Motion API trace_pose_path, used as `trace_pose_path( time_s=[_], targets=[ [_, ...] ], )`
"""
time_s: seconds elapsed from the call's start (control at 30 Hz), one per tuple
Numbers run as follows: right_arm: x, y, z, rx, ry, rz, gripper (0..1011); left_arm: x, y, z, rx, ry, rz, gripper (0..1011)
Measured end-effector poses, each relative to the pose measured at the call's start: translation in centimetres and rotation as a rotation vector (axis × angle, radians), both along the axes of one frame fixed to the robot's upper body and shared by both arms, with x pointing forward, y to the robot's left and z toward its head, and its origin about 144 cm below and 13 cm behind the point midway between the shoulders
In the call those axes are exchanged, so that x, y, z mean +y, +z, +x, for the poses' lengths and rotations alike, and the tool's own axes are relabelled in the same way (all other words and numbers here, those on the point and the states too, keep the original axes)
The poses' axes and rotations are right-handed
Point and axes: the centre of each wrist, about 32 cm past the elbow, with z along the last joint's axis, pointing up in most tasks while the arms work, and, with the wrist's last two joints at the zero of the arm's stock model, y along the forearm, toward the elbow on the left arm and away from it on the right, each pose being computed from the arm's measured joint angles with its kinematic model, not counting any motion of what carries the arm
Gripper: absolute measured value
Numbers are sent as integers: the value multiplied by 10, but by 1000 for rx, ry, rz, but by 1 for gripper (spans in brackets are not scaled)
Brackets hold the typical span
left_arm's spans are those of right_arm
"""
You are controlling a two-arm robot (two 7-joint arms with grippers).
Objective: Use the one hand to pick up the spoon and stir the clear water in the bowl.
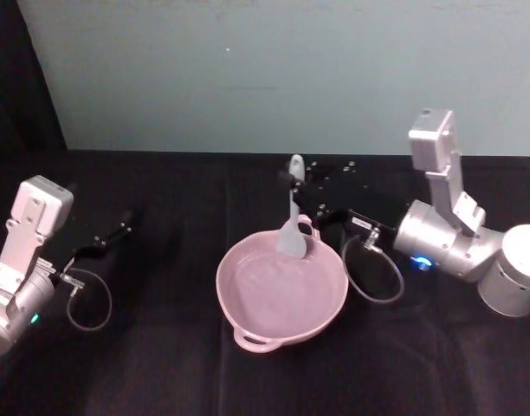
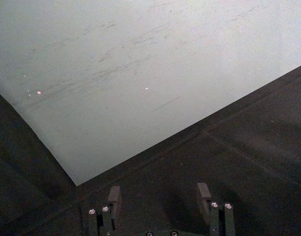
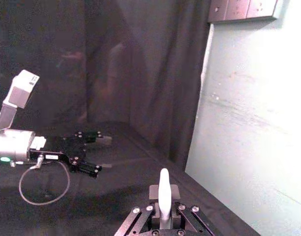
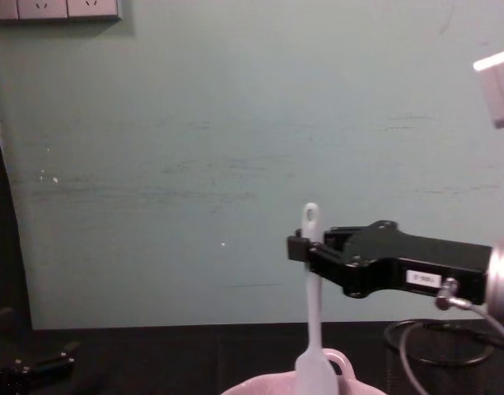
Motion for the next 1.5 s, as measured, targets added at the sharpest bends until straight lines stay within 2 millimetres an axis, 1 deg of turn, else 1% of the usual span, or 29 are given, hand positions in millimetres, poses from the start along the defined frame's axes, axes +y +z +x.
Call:
trace_pose_path(
  time_s=[0.2, 0.4, 0.57, 0.73, 0.8, 1.0, 1.17, 1.33, 1.5],
  targets=[
    [-11, 0, -11, -1, -13, -8, 118, 0, 0, 0, 0, 0, 0, 1005],
    [-14, -2, -27, 2, -2, -13, 118, 0, 0, 0, 0, 0, 0, 1005],
    [-10, -4, -37, 9, 25, -7, 118, 0, 0, 0, 0, 0, 0, 1005],
    [0, -7, -44, 16, 70, 5, 118, 0, 0, 0, 0, 0, 0, 1005],
    [10, -9, -45, 22, 101, 14, 118, 0, 0, 0, 0, 0, 0, 1005],
    [25, -12, -42, 26, 138, 30, 118, 0, 0, 0, 0, 0, 0, 1005],
    [39, -13, -32, 18, 152, 47, 118, 0, 0, 0, 0, 0, 0, 1005],
    [45, -16, -20, 6, 130, 50, 118, 0, 0, 0, 0, 0, 0, 1005],
    [45, -19, -13, -9, 73, 46, 118, 0, 0, 0, 0, 0, 0, 1005]
  ],
)
